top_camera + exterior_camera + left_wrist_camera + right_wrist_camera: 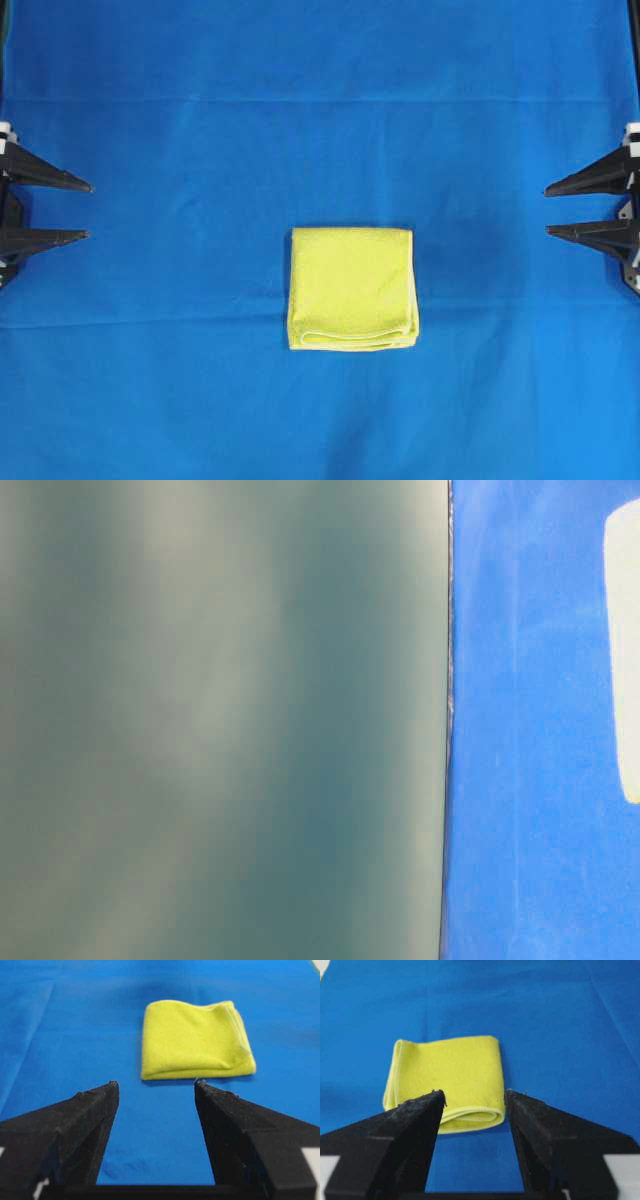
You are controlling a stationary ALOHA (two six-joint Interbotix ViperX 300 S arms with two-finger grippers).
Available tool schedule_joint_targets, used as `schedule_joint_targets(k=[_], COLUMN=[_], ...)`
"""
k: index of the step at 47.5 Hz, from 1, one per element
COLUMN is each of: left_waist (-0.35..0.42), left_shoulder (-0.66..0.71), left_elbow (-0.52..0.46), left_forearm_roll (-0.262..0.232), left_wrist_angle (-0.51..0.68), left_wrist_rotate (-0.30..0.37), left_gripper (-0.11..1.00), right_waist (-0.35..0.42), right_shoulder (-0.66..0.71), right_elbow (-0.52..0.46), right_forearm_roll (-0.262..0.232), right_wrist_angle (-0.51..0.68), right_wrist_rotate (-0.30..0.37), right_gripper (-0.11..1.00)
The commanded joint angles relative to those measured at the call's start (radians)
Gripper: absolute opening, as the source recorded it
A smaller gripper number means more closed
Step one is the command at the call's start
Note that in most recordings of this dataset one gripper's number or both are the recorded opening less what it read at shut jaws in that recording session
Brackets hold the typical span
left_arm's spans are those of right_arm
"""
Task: Fold the yellow towel.
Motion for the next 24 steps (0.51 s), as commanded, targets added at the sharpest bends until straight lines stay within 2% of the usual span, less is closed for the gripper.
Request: schedule_joint_targets(k=[1, 24], left_waist=[0.003, 0.003], left_shoulder=[0.012, 0.012], left_elbow=[-0.012, -0.011], left_forearm_roll=[-0.002, -0.002], left_wrist_angle=[-0.008, 0.000], left_wrist_rotate=[-0.002, -0.002], left_gripper=[0.60, 0.60], right_waist=[0.000, 0.000], right_shoulder=[0.015, 0.017], right_elbow=[-0.014, -0.012], right_forearm_roll=[-0.003, -0.003], right_wrist_angle=[-0.006, -0.006], right_wrist_rotate=[0.000, -0.005], right_gripper=[0.57, 0.57])
